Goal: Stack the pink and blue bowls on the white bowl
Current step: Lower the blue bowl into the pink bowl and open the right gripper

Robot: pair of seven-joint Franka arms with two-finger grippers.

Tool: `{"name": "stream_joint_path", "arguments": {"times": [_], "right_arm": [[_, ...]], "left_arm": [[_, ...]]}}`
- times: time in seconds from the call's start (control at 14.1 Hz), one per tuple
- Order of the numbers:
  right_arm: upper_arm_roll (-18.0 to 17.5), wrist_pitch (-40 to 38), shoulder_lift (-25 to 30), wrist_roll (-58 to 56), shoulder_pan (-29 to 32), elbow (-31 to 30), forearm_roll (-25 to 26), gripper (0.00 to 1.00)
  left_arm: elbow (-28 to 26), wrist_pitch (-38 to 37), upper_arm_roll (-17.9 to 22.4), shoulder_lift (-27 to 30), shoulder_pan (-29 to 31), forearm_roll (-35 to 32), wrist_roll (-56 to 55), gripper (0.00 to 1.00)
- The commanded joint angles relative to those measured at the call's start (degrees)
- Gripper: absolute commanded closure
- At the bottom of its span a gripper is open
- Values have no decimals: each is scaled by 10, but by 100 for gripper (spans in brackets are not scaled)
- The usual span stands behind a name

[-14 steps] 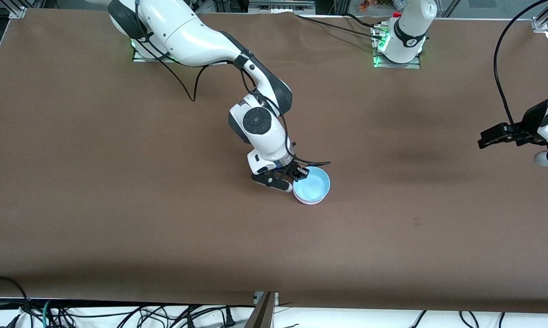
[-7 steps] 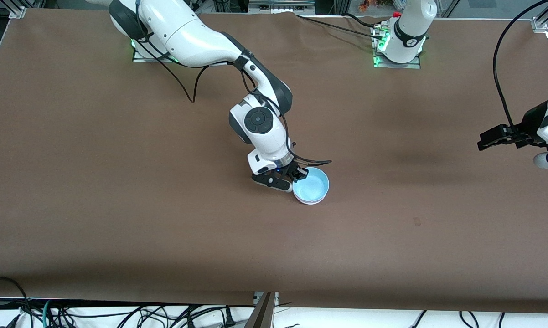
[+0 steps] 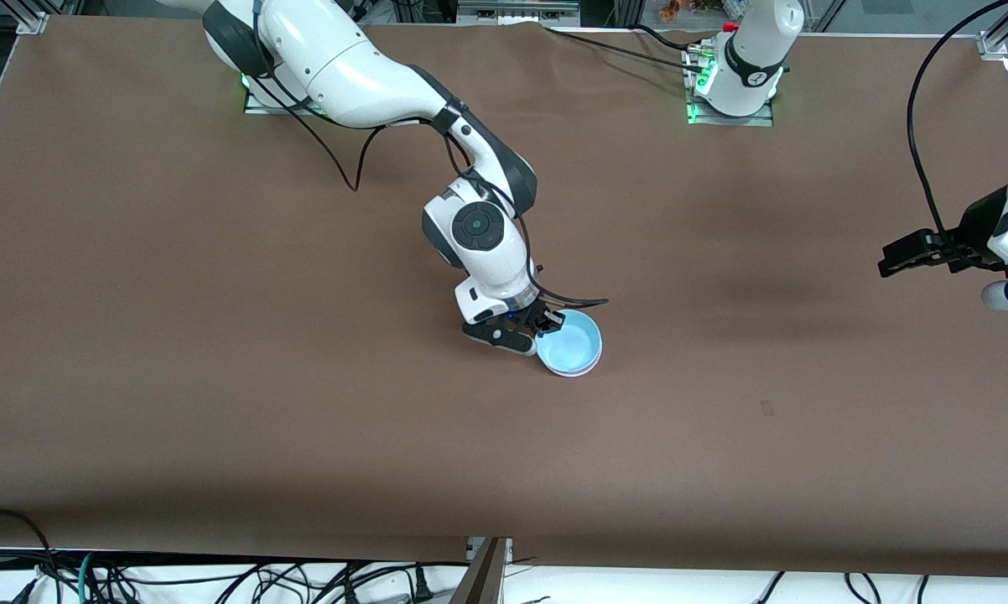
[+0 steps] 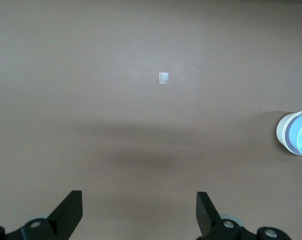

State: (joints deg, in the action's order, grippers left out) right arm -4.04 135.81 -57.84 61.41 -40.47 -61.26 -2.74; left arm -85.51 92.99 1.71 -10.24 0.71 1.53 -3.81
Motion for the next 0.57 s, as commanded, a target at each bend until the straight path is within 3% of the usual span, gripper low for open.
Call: {"name": "stream_joint_path", "arguments": {"times": [0.0,0.36,0.43,0.5], "right_arm": [[5,-1,-12,13,-7,24,12,100],[5,0,-12,13,-7,24,12,99],[5,0,-12,13,-7,24,12,93],[5,0,-12,13,-7,24,12,79]], "left_arm": [[19,-16,1,-8,-4,-9,10,0],[19,-16,1,-8,-4,-9,10,0],[19,-16,1,-8,-4,-8,11,0],[19,-16,1,-8,-4,-9,10,0]]}}
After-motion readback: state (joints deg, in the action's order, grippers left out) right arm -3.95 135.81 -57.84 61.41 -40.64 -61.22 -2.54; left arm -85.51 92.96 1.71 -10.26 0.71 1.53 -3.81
